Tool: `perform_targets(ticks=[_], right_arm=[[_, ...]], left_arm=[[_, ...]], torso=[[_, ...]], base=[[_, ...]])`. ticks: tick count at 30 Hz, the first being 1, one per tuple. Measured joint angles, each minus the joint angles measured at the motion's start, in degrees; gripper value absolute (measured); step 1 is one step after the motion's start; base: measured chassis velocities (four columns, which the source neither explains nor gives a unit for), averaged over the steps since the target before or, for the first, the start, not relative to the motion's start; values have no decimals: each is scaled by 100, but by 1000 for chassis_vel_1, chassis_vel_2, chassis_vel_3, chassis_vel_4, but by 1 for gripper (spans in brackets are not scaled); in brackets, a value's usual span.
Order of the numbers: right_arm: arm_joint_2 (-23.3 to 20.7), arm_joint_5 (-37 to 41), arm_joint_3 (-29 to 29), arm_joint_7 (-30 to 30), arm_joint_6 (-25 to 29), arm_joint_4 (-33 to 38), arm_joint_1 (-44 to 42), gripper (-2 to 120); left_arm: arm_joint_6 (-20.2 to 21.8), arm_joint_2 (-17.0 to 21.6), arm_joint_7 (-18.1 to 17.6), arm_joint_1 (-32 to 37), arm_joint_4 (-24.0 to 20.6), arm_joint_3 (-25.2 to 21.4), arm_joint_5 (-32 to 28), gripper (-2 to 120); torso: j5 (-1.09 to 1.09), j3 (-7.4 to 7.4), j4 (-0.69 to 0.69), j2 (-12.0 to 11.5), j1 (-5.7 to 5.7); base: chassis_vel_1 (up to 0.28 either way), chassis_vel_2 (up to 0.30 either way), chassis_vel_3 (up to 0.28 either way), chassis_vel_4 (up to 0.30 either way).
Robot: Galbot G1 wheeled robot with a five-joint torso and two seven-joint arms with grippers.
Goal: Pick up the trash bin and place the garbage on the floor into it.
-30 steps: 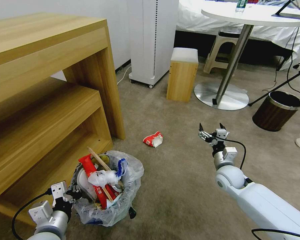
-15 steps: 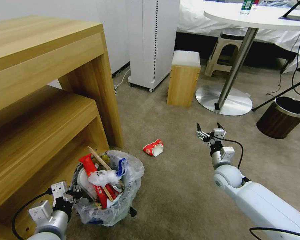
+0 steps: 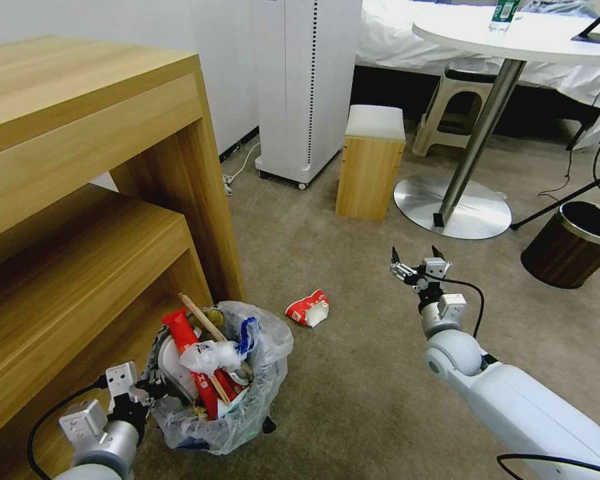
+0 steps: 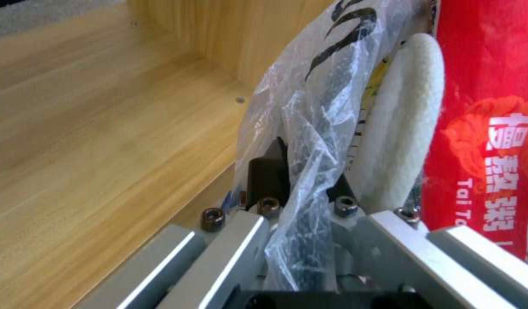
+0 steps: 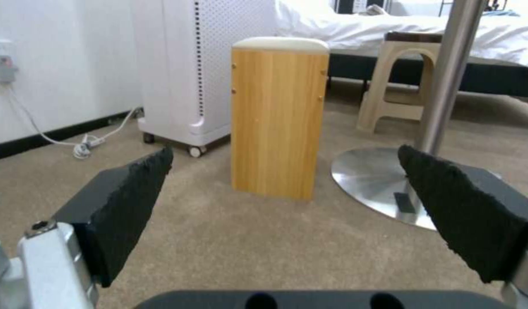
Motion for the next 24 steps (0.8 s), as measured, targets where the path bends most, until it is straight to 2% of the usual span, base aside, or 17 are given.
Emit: perform_targets(ticks=[24], right_arm=[[-128, 35, -11, -54, 35, 102, 8, 100]], left_arm=[[9, 8, 14, 58, -30, 9, 39, 1]], torso=[[0, 0, -1, 0, 0]], base=[[0, 0, 0, 0]])
